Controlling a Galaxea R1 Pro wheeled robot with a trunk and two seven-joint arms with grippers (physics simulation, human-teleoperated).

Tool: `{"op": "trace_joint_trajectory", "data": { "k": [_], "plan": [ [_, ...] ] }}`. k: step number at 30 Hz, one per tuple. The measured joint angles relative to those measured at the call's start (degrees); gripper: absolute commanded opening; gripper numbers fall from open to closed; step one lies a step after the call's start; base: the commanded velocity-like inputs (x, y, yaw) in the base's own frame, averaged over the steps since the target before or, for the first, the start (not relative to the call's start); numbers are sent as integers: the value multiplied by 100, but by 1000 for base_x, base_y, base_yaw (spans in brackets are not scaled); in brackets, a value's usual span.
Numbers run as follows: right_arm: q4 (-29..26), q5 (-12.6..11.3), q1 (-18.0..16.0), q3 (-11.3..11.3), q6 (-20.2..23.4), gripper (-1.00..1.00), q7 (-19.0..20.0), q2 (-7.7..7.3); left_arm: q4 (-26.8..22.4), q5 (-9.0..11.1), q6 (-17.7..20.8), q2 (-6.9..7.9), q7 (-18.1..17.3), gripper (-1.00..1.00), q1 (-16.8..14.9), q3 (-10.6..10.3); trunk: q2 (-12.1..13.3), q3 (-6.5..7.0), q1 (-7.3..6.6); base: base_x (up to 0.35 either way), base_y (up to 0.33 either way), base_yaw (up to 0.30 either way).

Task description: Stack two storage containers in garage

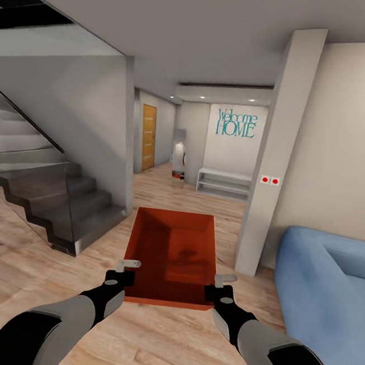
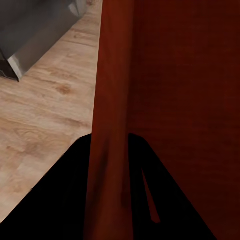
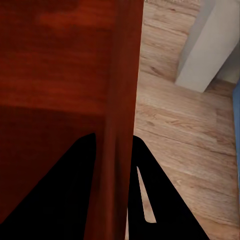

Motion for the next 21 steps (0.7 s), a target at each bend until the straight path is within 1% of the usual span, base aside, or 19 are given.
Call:
{"op": "trace_joint_trajectory", "data": {
  "k": [21],
  "plan": [
    [0, 0, 0, 0, 0, -100, 0, 0, 0, 0, 0, 0, 0, -100, 0, 0, 0, 0, 0, 323, 0, 0]
  ]
}}
